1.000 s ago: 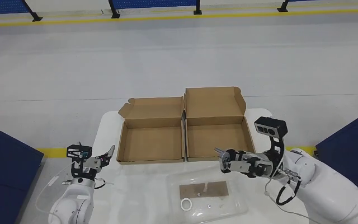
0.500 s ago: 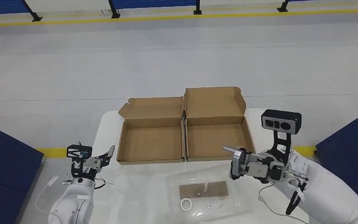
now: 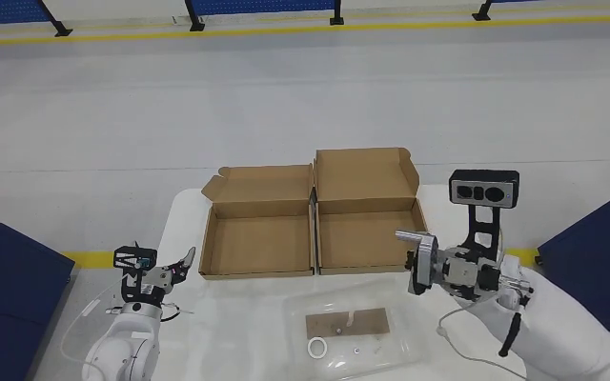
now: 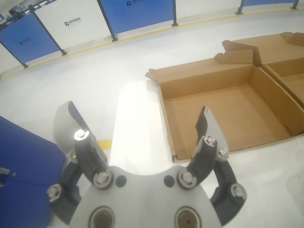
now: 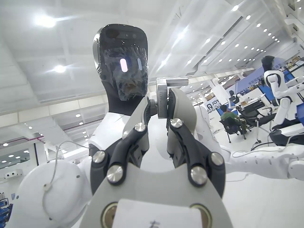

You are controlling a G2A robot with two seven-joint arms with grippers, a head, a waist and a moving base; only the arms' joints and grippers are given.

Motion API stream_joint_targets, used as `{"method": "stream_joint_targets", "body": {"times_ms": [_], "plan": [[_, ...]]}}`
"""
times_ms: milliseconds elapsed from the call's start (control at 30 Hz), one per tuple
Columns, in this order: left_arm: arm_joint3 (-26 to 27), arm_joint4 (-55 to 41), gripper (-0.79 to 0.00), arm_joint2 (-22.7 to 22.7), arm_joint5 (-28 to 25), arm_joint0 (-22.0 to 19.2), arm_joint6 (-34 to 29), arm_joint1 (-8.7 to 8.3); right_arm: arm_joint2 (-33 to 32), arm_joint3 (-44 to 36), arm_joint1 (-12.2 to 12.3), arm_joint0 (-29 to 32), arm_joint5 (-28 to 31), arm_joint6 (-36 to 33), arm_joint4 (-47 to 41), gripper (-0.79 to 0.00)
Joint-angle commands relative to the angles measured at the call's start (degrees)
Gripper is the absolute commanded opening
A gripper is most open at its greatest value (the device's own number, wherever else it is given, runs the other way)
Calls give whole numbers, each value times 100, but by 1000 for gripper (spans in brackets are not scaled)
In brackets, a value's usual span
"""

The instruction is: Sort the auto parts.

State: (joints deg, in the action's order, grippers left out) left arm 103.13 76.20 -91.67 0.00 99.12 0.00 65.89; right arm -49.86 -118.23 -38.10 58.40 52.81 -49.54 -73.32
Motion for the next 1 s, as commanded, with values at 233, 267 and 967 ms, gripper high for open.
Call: {"method": "stream_joint_targets", "body": {"times_ms": [233, 267, 967], "plan": [[0, 0, 0, 0, 0, 0, 0, 0, -157, -123, -192, 481, -356, -245, -1433, -785], [0, 0, 0, 0, 0, 0, 0, 0, -188, -115, -214, 526, -391, -320, -1542, -785], [0, 0, 0, 0, 0, 0, 0, 0, -860, 34, -352, 948, -1002, 89, -610, -785]]}}
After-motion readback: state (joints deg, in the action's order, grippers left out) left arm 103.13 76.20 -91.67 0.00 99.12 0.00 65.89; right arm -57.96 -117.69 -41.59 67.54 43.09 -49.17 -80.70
